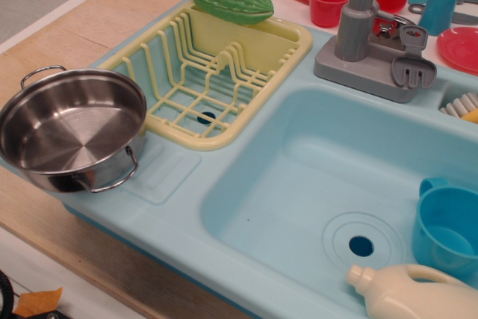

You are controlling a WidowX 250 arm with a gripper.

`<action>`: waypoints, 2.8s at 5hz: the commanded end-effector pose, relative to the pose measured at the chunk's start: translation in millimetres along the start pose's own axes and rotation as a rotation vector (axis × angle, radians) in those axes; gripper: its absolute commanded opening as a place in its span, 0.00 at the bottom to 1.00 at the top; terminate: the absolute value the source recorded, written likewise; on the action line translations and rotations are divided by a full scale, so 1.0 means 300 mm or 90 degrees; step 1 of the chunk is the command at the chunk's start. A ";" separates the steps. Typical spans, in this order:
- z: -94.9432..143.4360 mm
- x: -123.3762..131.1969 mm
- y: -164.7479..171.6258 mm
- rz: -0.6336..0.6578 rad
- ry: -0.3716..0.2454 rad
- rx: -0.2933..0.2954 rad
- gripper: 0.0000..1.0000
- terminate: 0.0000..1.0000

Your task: Put green squash into pot or pan

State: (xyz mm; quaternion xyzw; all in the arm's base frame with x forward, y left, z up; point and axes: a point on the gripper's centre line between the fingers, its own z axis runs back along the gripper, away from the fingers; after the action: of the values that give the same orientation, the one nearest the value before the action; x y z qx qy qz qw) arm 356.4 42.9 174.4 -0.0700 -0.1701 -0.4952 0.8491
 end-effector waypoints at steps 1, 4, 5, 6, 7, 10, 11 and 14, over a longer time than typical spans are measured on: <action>0.021 -0.014 0.052 -0.015 -0.006 0.021 1.00 0.00; -0.050 -0.073 0.071 0.034 -0.079 -0.043 1.00 0.00; -0.083 -0.085 0.082 0.072 -0.090 -0.072 1.00 0.00; -0.109 -0.084 0.091 0.106 -0.092 -0.084 0.00 0.00; -0.087 -0.072 0.074 0.113 -0.075 -0.055 0.00 0.00; 0.143 -0.071 -0.171 0.276 0.028 0.114 0.00 0.00; 0.192 -0.133 -0.318 0.395 0.018 0.170 0.00 0.00; 0.218 -0.325 -0.532 0.560 0.006 0.206 0.00 0.00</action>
State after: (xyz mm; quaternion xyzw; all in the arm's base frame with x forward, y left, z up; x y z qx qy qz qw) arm 164.5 58.7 185.4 -0.0184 -0.1882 -0.0730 0.9792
